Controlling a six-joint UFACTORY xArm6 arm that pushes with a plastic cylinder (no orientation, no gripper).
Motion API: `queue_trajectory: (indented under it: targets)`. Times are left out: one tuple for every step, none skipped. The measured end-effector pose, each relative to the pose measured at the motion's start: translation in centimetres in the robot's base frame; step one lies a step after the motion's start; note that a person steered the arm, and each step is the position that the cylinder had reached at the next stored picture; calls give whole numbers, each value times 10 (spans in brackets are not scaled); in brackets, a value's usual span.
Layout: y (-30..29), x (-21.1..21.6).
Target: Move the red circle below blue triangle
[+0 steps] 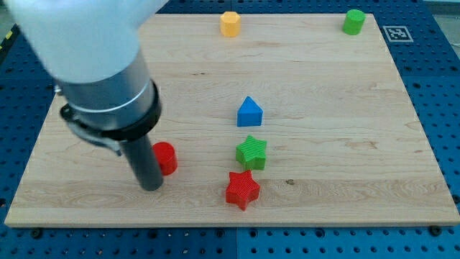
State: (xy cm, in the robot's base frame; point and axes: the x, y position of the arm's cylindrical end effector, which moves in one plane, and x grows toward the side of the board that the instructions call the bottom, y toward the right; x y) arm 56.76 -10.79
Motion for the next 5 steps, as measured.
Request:
queue_trajectory:
  targets:
    - [20, -19]
    - [26, -34]
    - [5, -48]
    - [-19, -49]
    - [-38, -58]
